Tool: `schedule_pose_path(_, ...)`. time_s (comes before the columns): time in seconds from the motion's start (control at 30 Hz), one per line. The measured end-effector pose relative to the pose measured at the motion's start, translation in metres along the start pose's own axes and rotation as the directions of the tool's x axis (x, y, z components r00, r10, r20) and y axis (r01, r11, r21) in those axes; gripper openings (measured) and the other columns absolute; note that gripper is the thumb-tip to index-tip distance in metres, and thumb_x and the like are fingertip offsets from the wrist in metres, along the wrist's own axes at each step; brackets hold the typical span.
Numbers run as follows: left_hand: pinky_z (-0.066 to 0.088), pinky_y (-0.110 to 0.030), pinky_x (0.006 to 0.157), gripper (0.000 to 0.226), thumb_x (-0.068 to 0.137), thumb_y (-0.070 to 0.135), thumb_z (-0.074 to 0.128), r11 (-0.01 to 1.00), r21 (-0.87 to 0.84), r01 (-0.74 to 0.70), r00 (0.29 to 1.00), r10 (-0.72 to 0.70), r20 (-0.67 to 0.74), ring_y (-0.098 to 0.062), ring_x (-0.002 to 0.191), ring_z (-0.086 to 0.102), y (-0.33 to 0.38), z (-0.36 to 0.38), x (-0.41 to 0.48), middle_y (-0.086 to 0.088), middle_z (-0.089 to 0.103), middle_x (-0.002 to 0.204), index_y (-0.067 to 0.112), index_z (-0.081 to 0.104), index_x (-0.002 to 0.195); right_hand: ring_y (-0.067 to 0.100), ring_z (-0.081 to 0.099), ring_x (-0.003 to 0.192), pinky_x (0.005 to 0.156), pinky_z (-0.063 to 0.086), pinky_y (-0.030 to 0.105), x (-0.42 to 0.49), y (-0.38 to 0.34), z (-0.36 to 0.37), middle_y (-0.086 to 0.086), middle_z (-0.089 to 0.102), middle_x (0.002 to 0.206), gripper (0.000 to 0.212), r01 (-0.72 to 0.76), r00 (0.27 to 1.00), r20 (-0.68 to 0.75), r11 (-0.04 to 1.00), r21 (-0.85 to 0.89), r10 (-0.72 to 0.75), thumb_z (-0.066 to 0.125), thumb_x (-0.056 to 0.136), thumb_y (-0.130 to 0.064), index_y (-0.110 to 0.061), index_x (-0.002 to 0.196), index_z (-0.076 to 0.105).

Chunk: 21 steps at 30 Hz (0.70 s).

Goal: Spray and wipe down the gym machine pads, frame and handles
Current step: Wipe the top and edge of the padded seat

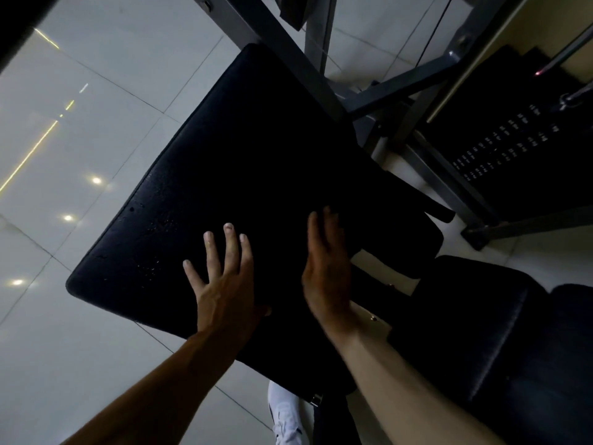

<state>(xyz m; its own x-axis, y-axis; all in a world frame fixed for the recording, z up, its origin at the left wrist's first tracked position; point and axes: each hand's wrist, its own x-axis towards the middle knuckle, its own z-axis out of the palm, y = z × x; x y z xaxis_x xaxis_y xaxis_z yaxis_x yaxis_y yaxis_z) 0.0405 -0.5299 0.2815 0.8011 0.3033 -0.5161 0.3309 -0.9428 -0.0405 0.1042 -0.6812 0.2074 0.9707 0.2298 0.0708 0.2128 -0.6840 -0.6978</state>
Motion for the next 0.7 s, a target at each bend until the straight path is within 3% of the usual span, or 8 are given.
schedule_pose_path(0.1, 0.000, -0.074, 0.118, 0.149, 0.064, 0.066, 0.084, 1.000, 0.003, 0.001, 1.000, -0.001, 0.007, -0.038, 0.148, -0.037, 0.001, 0.000, 0.000, -0.009, -0.041, 0.161, 0.017, -0.018, 0.161, 0.031, 0.019, 0.158, 0.125, 0.027, 0.051, -0.048, 0.002, 0.001, 0.013, 0.026, 0.169, 0.068, 0.310, 0.942, 0.139, 0.951, -0.008, -0.306, 0.062, 0.094, -0.004, -0.011, 0.158, 0.040)
schedule_pose_path(0.17, 0.000, -0.074, 0.117, 0.150, 0.064, 0.066, 0.085, 1.000, 0.014, -0.001, 1.000, 0.001, -0.001, -0.038, 0.148, -0.037, 0.000, 0.001, 0.000, -0.009, -0.041, 0.161, 0.017, -0.018, 0.160, 0.031, 0.022, 0.157, 0.124, 0.029, 0.052, -0.035, 0.028, -0.012, 0.013, 0.028, 0.168, 0.068, 0.406, 0.898, 0.195, 0.914, -0.024, -0.394, 0.050, 0.093, 0.005, -0.011, 0.158, 0.040)
schedule_pose_path(0.27, -0.005, -0.074, 0.116, 0.150, 0.063, 0.061, 0.088, 1.000, -0.003, -0.021, 1.000, 0.021, -0.011, -0.036, 0.147, -0.038, -0.003, 0.004, 0.001, -0.007, -0.041, 0.161, 0.019, -0.017, 0.161, 0.026, 0.014, 0.159, 0.125, 0.025, 0.056, 0.010, 0.063, -0.037, 0.010, 0.022, 0.171, 0.066, 0.081, 0.995, 0.066, 0.997, 0.018, -0.082, 0.042, 0.098, 0.003, -0.013, 0.161, 0.032)
schedule_pose_path(0.33, -0.007, -0.073, 0.115, 0.149, 0.064, 0.059, 0.089, 0.999, -0.021, -0.033, 0.999, 0.033, -0.016, -0.035, 0.147, -0.039, -0.004, 0.005, 0.001, -0.005, -0.041, 0.161, 0.019, -0.017, 0.161, 0.024, 0.009, 0.159, 0.126, 0.021, 0.057, 0.032, 0.070, -0.044, 0.007, 0.018, 0.172, 0.064, -0.190, 0.981, -0.025, 0.977, 0.096, 0.193, 0.044, 0.103, -0.001, -0.015, 0.163, 0.028)
schedule_pose_path(0.4, -0.008, -0.073, 0.115, 0.149, 0.063, 0.058, 0.089, 0.999, -0.027, -0.033, 0.999, 0.032, -0.026, -0.034, 0.147, -0.039, -0.004, 0.006, 0.001, -0.004, -0.041, 0.162, 0.019, -0.016, 0.162, 0.024, 0.008, 0.159, 0.127, 0.020, 0.056, 0.030, 0.054, -0.033, 0.005, 0.017, 0.172, 0.061, -0.249, 0.964, -0.059, 0.960, 0.130, 0.258, 0.042, 0.105, -0.009, -0.017, 0.163, 0.026)
schedule_pose_path(0.5, -0.003, -0.075, 0.116, 0.151, 0.061, 0.060, 0.089, 1.000, -0.014, -0.024, 0.999, 0.023, -0.033, -0.035, 0.149, -0.036, -0.003, 0.006, 0.001, -0.006, -0.038, 0.163, 0.018, -0.014, 0.162, 0.024, 0.007, 0.160, 0.125, 0.027, 0.054, -0.030, 0.014, -0.006, 0.007, 0.014, 0.173, 0.066, -0.130, 0.990, -0.046, 0.988, 0.089, 0.134, 0.051, 0.102, -0.006, -0.014, 0.163, 0.026)
schedule_pose_path(0.6, 0.000, -0.077, 0.116, 0.152, 0.058, 0.063, 0.090, 1.000, -0.003, -0.023, 0.999, 0.023, -0.042, -0.038, 0.150, -0.032, -0.004, 0.008, 0.002, -0.009, -0.032, 0.166, 0.017, -0.011, 0.162, 0.027, 0.007, 0.160, 0.126, 0.028, 0.051, -0.097, -0.006, 0.007, 0.006, 0.011, 0.174, 0.078, 0.065, 0.993, 0.101, 0.997, 0.034, -0.068, 0.062, 0.095, 0.006, -0.012, 0.163, 0.027)
schedule_pose_path(0.7, -0.002, -0.076, 0.116, 0.152, 0.059, 0.063, 0.089, 1.000, -0.002, -0.022, 0.999, 0.022, -0.039, -0.037, 0.149, -0.034, -0.004, 0.008, 0.002, -0.008, -0.036, 0.164, 0.018, -0.014, 0.161, 0.030, 0.015, 0.159, 0.124, 0.030, 0.051, -0.089, 0.007, 0.001, 0.009, 0.019, 0.172, 0.076, 0.216, 0.966, 0.137, 0.976, 0.034, -0.218, 0.063, 0.093, 0.009, -0.010, 0.160, 0.034)
